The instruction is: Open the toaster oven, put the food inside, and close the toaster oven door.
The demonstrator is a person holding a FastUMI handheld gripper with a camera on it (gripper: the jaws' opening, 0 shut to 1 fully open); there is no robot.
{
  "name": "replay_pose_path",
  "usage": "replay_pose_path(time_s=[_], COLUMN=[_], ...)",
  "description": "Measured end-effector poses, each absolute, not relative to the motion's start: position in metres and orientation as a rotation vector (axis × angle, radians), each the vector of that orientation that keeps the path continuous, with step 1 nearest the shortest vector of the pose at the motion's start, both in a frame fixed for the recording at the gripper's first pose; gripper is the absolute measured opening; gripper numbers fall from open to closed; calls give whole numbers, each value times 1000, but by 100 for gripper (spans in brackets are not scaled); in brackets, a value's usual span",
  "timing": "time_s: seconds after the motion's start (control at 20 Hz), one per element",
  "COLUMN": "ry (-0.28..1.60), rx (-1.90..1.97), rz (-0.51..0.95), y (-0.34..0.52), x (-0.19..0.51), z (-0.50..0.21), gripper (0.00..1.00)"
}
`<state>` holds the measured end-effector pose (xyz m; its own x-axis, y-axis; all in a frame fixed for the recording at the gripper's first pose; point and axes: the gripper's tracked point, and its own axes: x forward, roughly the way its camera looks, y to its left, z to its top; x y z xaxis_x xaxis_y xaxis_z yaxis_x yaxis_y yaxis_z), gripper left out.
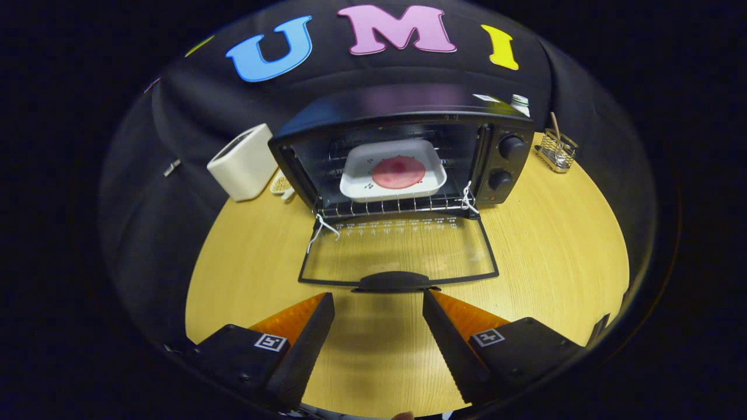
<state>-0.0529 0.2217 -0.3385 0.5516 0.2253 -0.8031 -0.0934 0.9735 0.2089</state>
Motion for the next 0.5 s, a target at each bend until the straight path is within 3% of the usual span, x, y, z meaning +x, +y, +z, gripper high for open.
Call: replay_pose_path(time_s=[0.5], ry=[1062], rx=[36], rz=[96], y=[223], x=[-47], z=[-412], gripper=[99])
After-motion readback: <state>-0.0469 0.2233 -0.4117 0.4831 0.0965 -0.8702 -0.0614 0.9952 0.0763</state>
